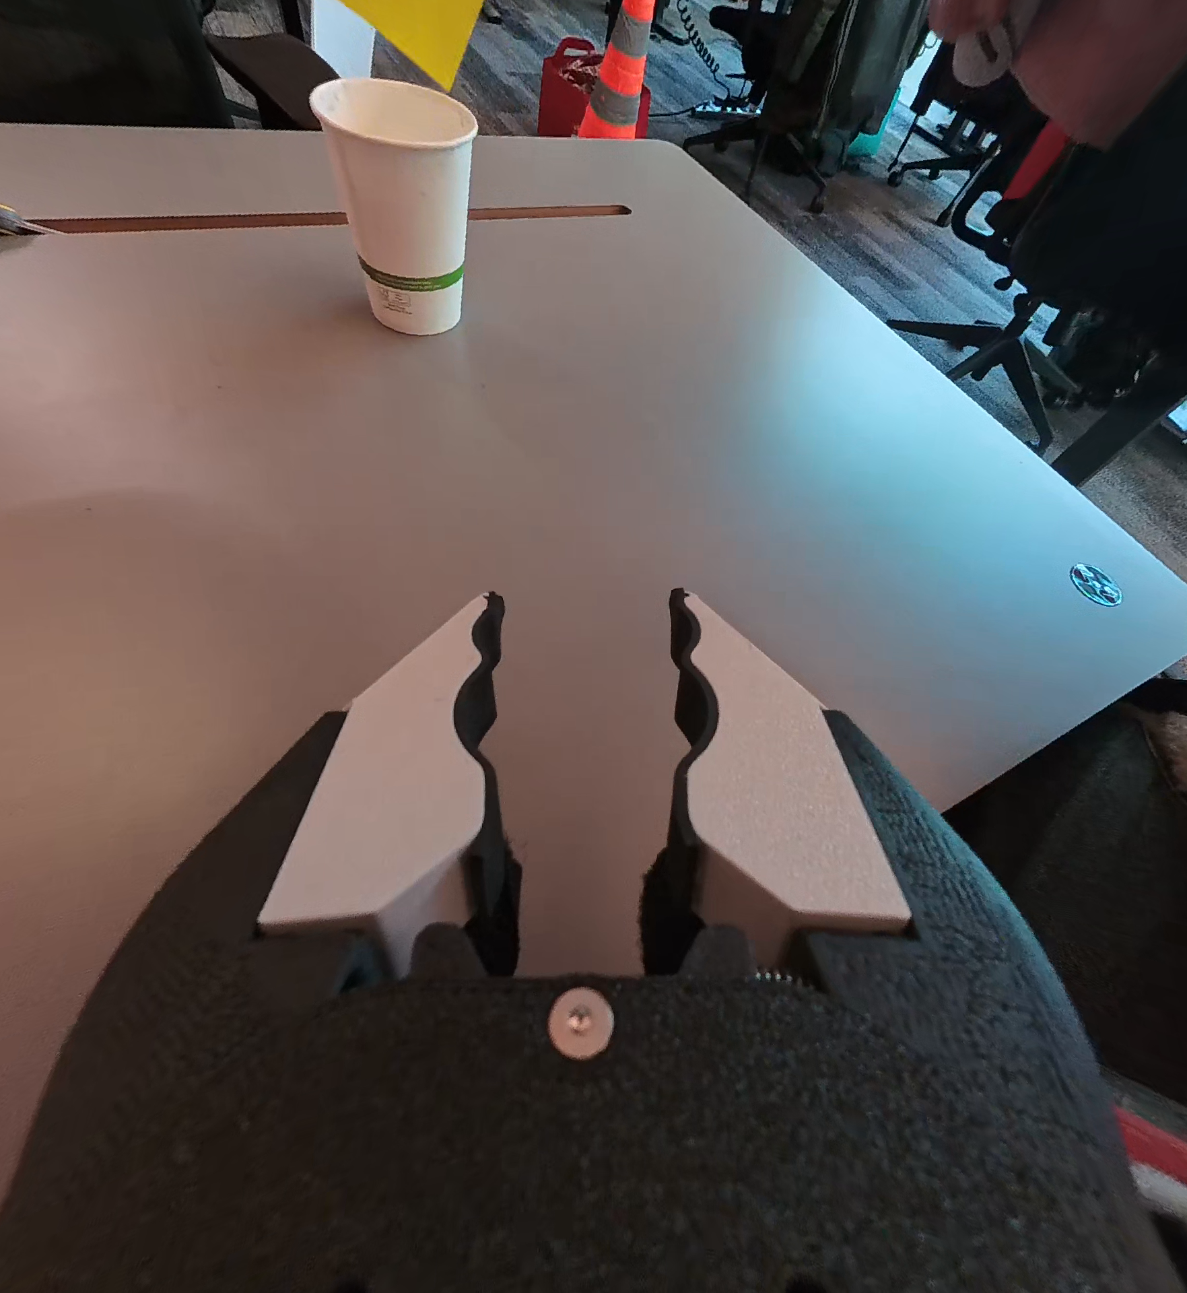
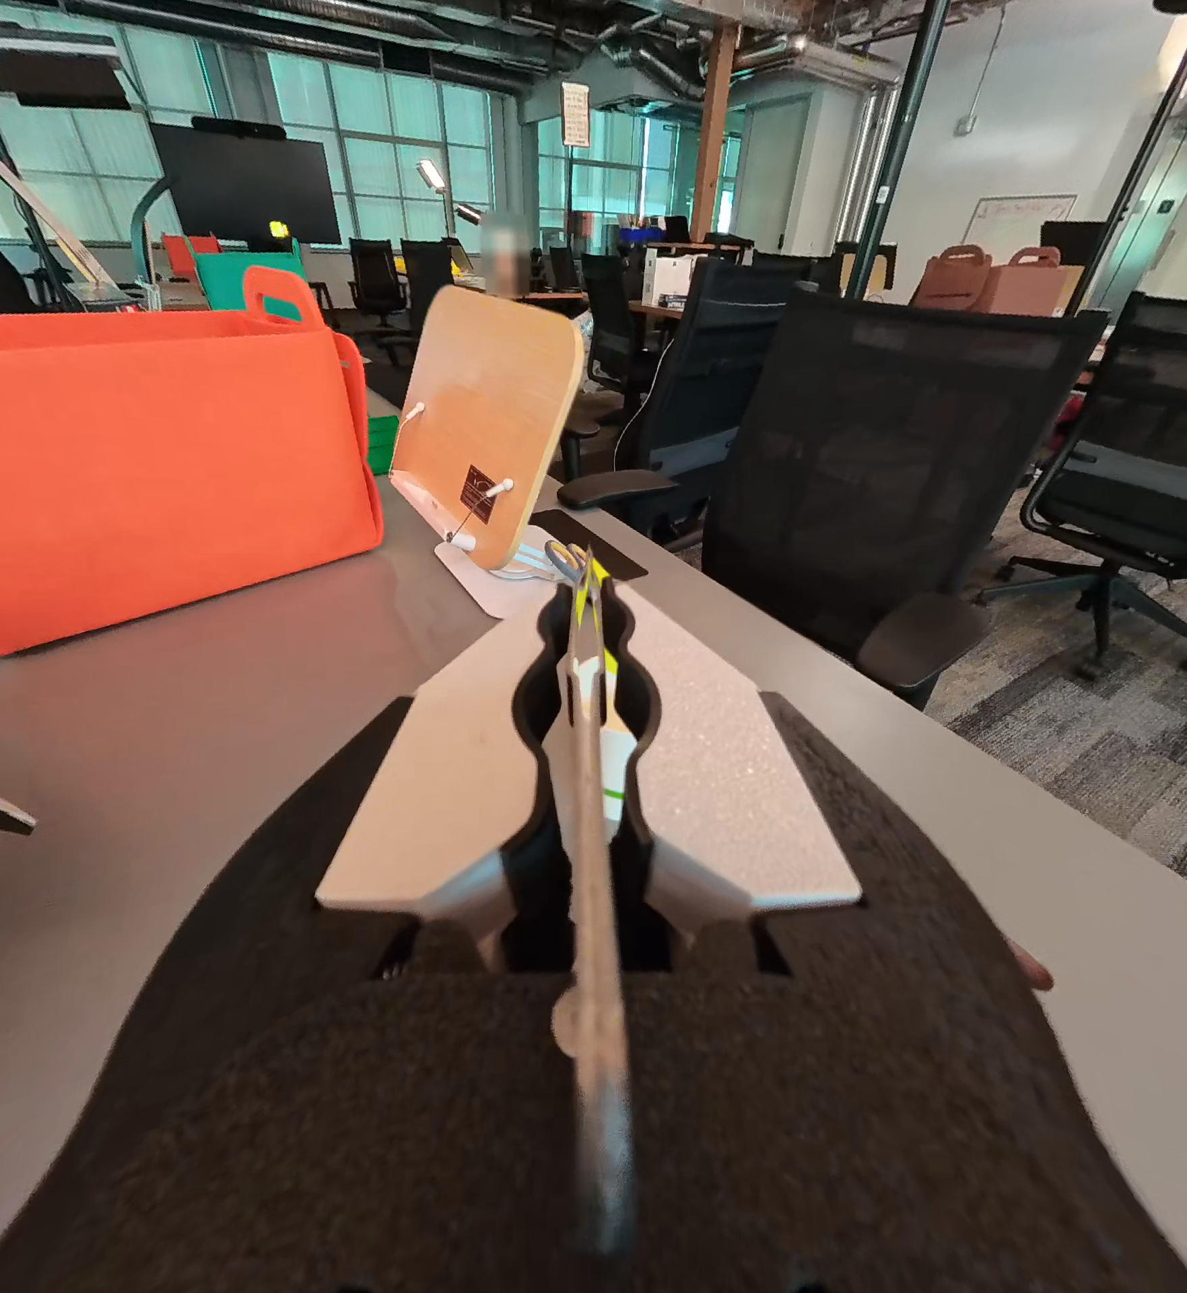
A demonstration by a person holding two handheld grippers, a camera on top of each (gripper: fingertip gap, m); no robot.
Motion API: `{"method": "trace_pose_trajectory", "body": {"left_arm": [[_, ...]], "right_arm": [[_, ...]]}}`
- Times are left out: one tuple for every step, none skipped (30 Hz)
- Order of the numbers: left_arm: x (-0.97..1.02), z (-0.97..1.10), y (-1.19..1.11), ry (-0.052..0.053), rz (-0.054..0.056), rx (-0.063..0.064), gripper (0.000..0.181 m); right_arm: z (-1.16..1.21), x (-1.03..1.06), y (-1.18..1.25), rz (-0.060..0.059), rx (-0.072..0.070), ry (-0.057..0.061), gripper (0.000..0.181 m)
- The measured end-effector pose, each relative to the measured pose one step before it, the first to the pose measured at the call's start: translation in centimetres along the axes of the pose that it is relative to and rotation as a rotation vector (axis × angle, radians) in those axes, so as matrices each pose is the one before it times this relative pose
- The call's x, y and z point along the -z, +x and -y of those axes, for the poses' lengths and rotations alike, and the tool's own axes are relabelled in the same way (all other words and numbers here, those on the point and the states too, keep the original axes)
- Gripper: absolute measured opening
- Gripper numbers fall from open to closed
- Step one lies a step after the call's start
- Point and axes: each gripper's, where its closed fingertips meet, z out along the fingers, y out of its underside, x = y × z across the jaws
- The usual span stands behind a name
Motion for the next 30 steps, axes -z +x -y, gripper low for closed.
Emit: {"method": "trace_pose_trajectory", "body": {"left_arm": [[-0.020, -0.013, 0.017, 0.0001, -0.0008, 0.0000, 0.049], [0.000, 0.010, 0.025, 0.0003, -0.0006, -0.0006, 0.049], [0.000, 0.007, 0.028, 0.0001, -0.0001, -0.0005, 0.049], [0.007, 0.013, 0.007, 0.0007, 0.0001, -0.0005, 0.049], [0.009, -0.007, 0.007, -0.0001, 0.0001, -0.0002, 0.049], [0.002, -0.001, -0.012, -0.0002, 0.0005, 0.0006, 0.049], [-0.008, 0.002, 0.002, 0.0007, -0.0004, 0.0013, 0.049], [-0.006, 0.001, 0.004, -0.0003, -0.0005, 0.0010, 0.049], [-0.008, -0.014, -0.009, -0.0007, 0.0004, -0.0001, 0.049], [-0.013, 0.005, 0.007, 0.0002, 0.0006, -0.0006, 0.049], [-0.007, 0.011, 0.016, 0.0001, 0.0001, -0.0005, 0.049], [-0.008, -0.004, 0.007, -0.0004, 0.0006, -0.0006, 0.049], [-0.002, 0.001, -0.002, 0.0002, 0.0007, -0.0004, 0.049], [0.000, 0.000, -0.007, 0.0000, 0.0007, 0.0004, 0.049], [0.001, 0.002, -0.010, 0.0000, 0.0002, 0.0004, 0.049], [-0.008, -0.013, -0.017, -0.0007, 0.0005, 0.0002, 0.049], [-0.002, -0.009, -0.019, -0.0001, 0.0008, 0.0005, 0.049], [-0.003, 0.012, -0.014, 0.0006, 0.0000, 0.0009, 0.049], [0.002, -0.005, 0.010, -0.0004, -0.0004, 0.0006, 0.049], [-0.009, 0.003, -0.001, -0.0001, -0.0001, -0.0004, 0.049], [-0.002, -0.019, 0.007, -0.0005, 0.0003, -0.0010, 0.049], [0.002, -0.007, 0.005, -0.0004, 0.0002, -0.0003, 0.049], [0.009, 0.016, 0.011, 0.0007, -0.0008, 0.0010, 0.049], [0.009, -0.001, 0.013, 0.0001, -0.0011, 0.0011, 0.049], [0.009, -0.004, -0.004, 0.0000, 0.0002, -0.0002, 0.049], [0.024, 0.000, -0.022, -0.0001, 0.0008, -0.0003, 0.049], [0.016, 0.001, -0.017, 0.0005, 0.0003, 0.0009, 0.049], [0.031, 0.024, -0.010, 0.0011, -0.0004, 0.0014, 0.049], [0.001, 0.002, -0.003, 0.0000, -0.0003, 0.0005, 0.049], [0.010, -0.007, -0.001, -0.0002, 0.0000, -0.0002, 0.049]], "right_arm": [[-0.379, -0.067, 0.187, -0.0030, -0.0093, -0.0055, 0.006], [-0.484, -0.073, 0.164, -0.0013, -0.0102, -0.0098, 0.007], [-0.491, -0.054, 0.133, -0.0004, -0.0095, -0.0098, 0.007], [-0.447, -0.043, 0.146, -0.0010, -0.0084, -0.0074, 0.007], [-0.429, -0.040, 0.157, -0.0016, -0.0071, -0.0077, 0.007], [-0.369, -0.077, 0.154, -0.0013, -0.0065, -0.0066, 0.008], [-0.333, -0.107, 0.160, -0.0012, -0.0064, -0.0065, 0.008], [-0.315, -0.139, 0.160, -0.0015, -0.0059, -0.0086, 0.008], [-0.284, -0.180, 0.136, -0.0001, -0.0028, -0.0091, 0.008], [-0.279, -0.193, 0.162, -0.0032, 0.0010, -0.0104, 0.008], [-0.272, -0.215, 0.178, -0.0054, 0.0025, -0.0111, 0.008], [-0.253, -0.216, 0.143, -0.0031, 0.0022, -0.0098, 0.008], [-0.231, -0.208, 0.121, -0.0016, -0.0008, -0.0098, 0.008], [-0.266, -0.210, 0.158, -0.0034, -0.0044, -0.0120, 0.009], [-0.246, -0.217, 0.118, -0.0023, -0.0038, -0.0108, 0.009], [-0.321, -0.226, 0.088, -0.0002, -0.0030, -0.0156, 0.009], [-0.296, -0.230, 0.054, 0.0009, -0.0054, -0.0149, 0.009], [-0.240, -0.229, 0.018, 0.0008, -0.0040, -0.0122, 0.009], [-0.223, -0.223, -0.037, 0.0020, -0.0010, -0.0116, 0.009], [-0.267, -0.223, -0.046, 0.0017, -0.0011, -0.0155, 0.009], [-0.250, -0.214, -0.030, -0.0026, 0.0038, -0.0148, 0.009], [-0.245, -0.210, -0.034, -0.0031, 0.0081, -0.0146, 0.009], [-0.200, -0.181, -0.046, -0.0027, 0.0091, -0.0123, 0.009], [-0.197, -0.157, -0.038, -0.0031, 0.0077, -0.0118, 0.010], [-0.161, -0.123, -0.006, -0.0034, 0.0051, -0.0100, 0.010], [-0.104, -0.094, 0.011, -0.0028, 0.0014, -0.0053, 0.010], [-0.044, -0.060, 0.003, 0.0003, -0.0018, -0.0019, 0.010], [-0.041, -0.046, 0.044, -0.0001, -0.0060, -0.0013, 0.010], [-0.059, -0.035, 0.110, -0.0031, -0.0097, -0.0027, 0.011], [-0.061, -0.043, 0.047, 0.0020, -0.0111, -0.0033, 0.011]]}}
